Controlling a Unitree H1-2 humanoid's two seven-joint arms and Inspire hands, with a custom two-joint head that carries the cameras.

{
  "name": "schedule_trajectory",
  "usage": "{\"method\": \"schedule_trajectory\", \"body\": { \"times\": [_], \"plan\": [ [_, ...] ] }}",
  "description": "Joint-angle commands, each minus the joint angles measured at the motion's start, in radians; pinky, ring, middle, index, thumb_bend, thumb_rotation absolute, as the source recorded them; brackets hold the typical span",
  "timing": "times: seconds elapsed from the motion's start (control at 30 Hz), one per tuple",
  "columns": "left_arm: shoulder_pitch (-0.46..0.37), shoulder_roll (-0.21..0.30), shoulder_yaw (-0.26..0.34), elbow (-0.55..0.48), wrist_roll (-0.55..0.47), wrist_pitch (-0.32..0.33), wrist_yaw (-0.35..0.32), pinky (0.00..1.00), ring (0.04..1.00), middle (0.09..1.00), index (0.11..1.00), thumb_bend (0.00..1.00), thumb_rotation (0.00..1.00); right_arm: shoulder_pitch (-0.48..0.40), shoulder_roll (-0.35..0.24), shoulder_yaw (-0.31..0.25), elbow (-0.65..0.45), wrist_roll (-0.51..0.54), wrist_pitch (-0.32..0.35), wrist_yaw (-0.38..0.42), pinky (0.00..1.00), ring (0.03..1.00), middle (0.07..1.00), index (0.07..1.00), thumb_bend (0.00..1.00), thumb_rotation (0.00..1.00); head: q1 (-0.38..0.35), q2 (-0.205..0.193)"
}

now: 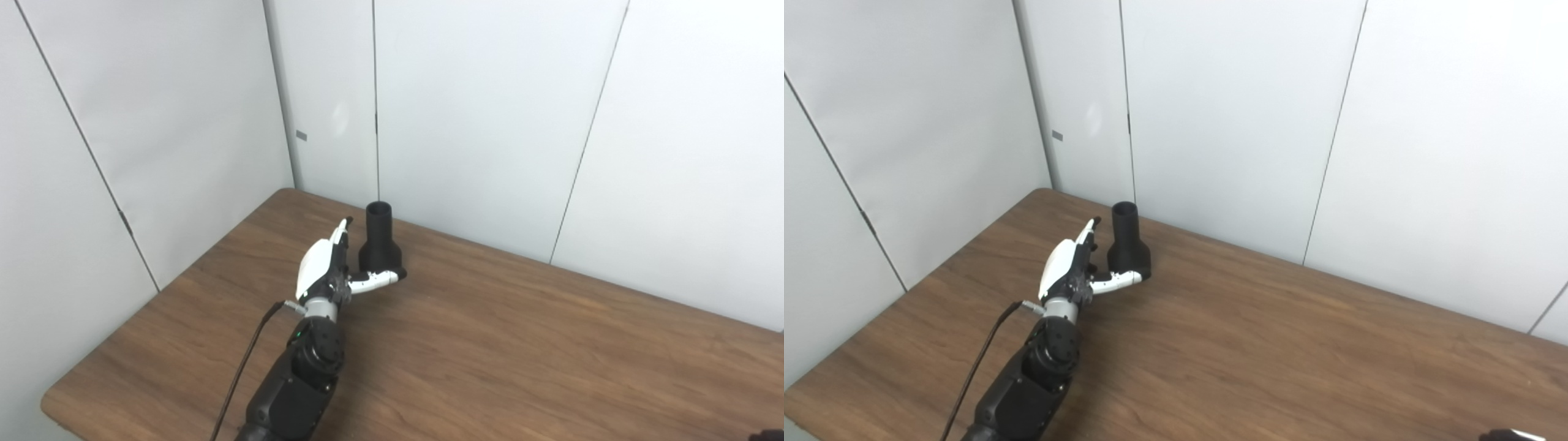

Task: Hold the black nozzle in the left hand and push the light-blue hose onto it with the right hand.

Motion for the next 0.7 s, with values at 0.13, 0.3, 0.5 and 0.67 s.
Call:
{"method": "schedule_trajectory", "body": {
  "times": [0.13,0.3,0.5,0.67],
  "plan": [
    [-0.056,0.041,-0.035,0.102,0.013,0.009,-0.038,0.64,0.85,0.967,0.982,1.0,0.2,0.011,-0.01,-0.011,-0.03,-0.007,0.006,-0.011,0.35,0.502,0.552,0.504,0.9,0.6,-0.002,0.004],
    [-0.078,0.064,-0.068,0.153,0.027,0.008,-0.045,0.6,0.805,0.935,0.957,1.0,0.18,0.013,-0.009,-0.012,-0.033,0.001,0.006,-0.007,0.35,0.503,0.55,0.503,0.93,0.6,-0.006,0.006],
    [-0.094,0.085,-0.107,0.188,0.048,0.021,-0.066,0.62,0.82,0.935,0.953,1.0,0.18,0.016,-0.008,-0.012,-0.044,0.002,0.012,-0.008,0.35,0.501,0.549,0.503,0.92,0.6,-0.01,0.008],
    [-0.1,0.107,-0.145,0.19,0.052,0.045,-0.125,0.69,0.847,0.925,0.952,1.0,0.2,0.018,-0.009,-0.012,-0.049,-0.003,0.016,-0.01,0.35,0.508,0.557,0.508,0.92,0.61,-0.011,0.009]
  ]
}}
